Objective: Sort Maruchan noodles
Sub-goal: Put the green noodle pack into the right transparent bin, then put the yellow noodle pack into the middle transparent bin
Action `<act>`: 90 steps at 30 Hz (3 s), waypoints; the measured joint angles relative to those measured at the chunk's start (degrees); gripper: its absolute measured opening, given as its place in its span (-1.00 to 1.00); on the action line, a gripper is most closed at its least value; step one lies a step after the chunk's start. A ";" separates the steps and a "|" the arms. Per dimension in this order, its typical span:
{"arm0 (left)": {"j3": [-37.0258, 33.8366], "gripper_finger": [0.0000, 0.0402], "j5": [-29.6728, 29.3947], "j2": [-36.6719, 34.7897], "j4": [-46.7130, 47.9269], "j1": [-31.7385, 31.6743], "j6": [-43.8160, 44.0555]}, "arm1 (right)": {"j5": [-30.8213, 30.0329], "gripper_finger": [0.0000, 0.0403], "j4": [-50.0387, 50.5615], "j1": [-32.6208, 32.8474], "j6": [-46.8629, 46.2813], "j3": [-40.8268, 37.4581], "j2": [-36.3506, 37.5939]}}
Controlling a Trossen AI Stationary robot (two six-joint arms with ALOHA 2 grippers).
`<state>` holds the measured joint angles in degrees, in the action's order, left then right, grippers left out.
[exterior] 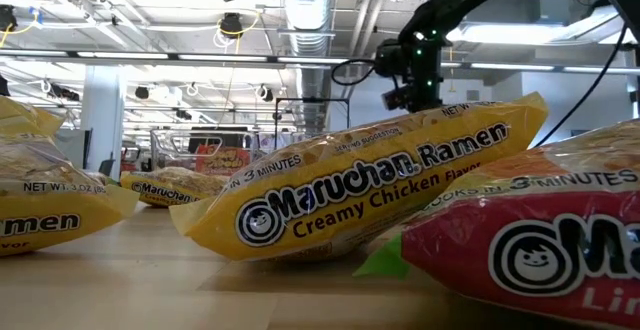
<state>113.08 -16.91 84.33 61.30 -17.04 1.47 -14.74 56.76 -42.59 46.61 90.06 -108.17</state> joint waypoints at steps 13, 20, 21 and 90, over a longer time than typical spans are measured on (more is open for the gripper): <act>0.00 -0.64 -0.21 0.15 3.45 0.00 -1.29 | -0.38 -0.54 -6.88 -0.26 0.07 0.07 0.01; 0.00 -0.64 -0.26 0.15 5.72 -0.11 -1.30 | -7.56 -0.39 -7.92 0.18 -0.09 0.10 0.01; 0.00 -0.64 -0.26 0.15 5.72 -0.11 -1.30 | -8.81 -0.36 -7.20 0.48 -0.36 0.43 0.01; -50.29 -0.08 23.06 -15.52 -4.20 31.84 60.52 | -4.38 -0.27 33.26 23.17 -39.30 38.29 9.65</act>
<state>62.79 6.15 68.81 57.10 14.80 61.99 -19.11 90.02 -19.41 7.31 128.35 -98.52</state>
